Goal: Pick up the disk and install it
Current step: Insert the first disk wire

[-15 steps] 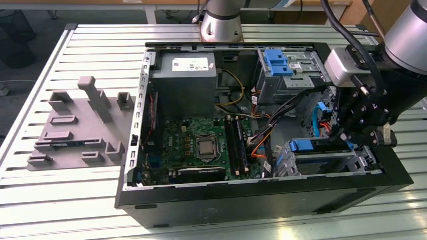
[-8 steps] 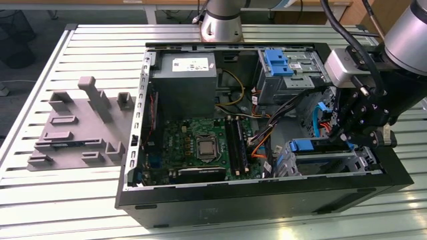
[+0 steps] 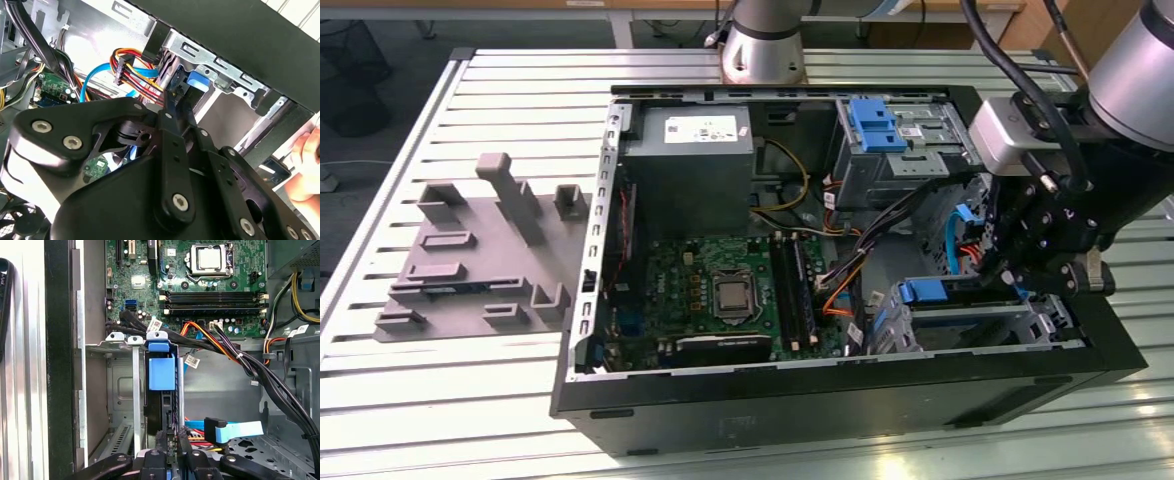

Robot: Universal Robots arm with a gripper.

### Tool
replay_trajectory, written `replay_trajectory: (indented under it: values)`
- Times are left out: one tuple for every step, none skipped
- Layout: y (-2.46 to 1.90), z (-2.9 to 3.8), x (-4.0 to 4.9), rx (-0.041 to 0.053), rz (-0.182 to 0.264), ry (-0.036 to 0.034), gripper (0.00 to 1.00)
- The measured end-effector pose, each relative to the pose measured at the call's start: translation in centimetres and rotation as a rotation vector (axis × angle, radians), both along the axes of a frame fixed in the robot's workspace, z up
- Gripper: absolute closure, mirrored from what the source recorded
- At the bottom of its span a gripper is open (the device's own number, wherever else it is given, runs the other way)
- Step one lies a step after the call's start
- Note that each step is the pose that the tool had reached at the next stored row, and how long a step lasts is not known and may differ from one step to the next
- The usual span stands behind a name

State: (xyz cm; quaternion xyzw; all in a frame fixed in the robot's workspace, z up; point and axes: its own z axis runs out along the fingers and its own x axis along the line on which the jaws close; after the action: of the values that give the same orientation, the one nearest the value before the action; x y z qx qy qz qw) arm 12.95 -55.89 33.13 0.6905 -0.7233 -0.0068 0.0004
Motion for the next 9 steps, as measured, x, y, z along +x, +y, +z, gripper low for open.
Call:
replay_trajectory:
  values:
    - [0.0,0.11,0.0,0.0,0.0,0.0012,0.76]
    - [0.0,0.22,0.0,0.0,0.0,0.002,0.76]
    - [0.0,0.36,0.0,0.0001,0.0,0.0028,0.76]
    - [0.0,0.5,0.0,0.0,0.0,0.0034,0.76]
    - [0.0,0.61,0.01,-0.0001,0.0,0.004,0.76]
    - [0.0,0.69,0.01,0.0,0.0,0.0047,0.76]
    - [0.0,0.73,0.01,0.0001,0.0,0.0053,0.76]
    - [0.0,0.77,0.02,0.0001,0.0,0.0058,0.78]
    - [0.0,0.77,0.02,0.0002,0.0,0.006,0.84]
